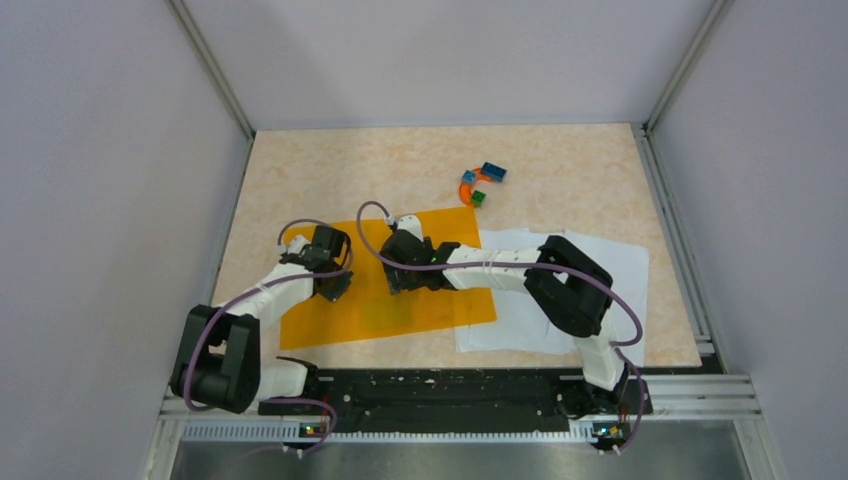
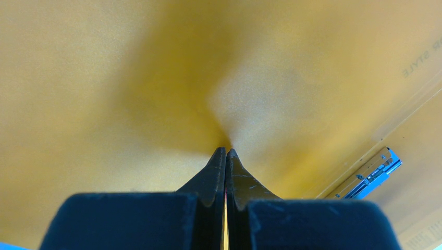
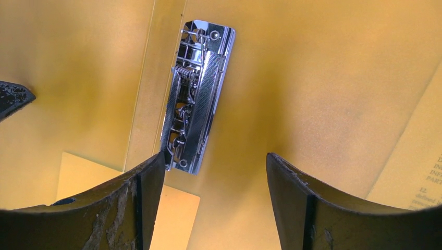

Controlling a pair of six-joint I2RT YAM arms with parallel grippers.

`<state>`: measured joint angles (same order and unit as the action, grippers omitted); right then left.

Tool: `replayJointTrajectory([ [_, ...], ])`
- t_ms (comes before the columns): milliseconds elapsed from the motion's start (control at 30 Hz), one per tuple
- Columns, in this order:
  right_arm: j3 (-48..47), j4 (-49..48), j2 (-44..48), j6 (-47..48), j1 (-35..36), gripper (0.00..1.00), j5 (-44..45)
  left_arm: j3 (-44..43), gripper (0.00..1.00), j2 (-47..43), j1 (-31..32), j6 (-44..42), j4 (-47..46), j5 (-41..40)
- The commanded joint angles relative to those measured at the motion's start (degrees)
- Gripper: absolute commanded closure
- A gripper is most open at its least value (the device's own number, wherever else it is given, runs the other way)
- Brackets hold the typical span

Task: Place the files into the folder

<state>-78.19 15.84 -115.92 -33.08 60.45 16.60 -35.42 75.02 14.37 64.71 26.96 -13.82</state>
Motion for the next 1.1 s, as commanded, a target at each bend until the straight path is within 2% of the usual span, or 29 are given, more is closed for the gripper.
replayJointTrajectory([
  [0, 3.9, 8.8, -4.5, -0.2, 1.5, 0.30, 2.0, 1.2, 1.00, 2.8, -0.1, 0.7, 2.5, 0.3],
  [533, 7.1, 8.9, -6.7, -1.1, 1.4, 0.40, 3.5, 0.5, 1.00, 4.1, -0.7, 0.4, 3.5, -0.5],
  [700, 10.2, 3.3, -3.3, -2.2, 0.1, 0.38, -2.4, -0.2, 1.00, 4.2, -0.8, 0.1, 4.1, -0.7],
  [867, 13.5, -3.1, 1.8, -3.1, -2.4, 0.32, -8.6, -0.4, 1.00, 4.3, -0.8, -0.1, 4.2, -0.5],
  [1067, 10.1, -1.7, 1.1, -2.2, -2.1, 0.31, -8.0, -0.5, 1.00, 4.4, -0.8, -0.2, 4.4, -0.3],
])
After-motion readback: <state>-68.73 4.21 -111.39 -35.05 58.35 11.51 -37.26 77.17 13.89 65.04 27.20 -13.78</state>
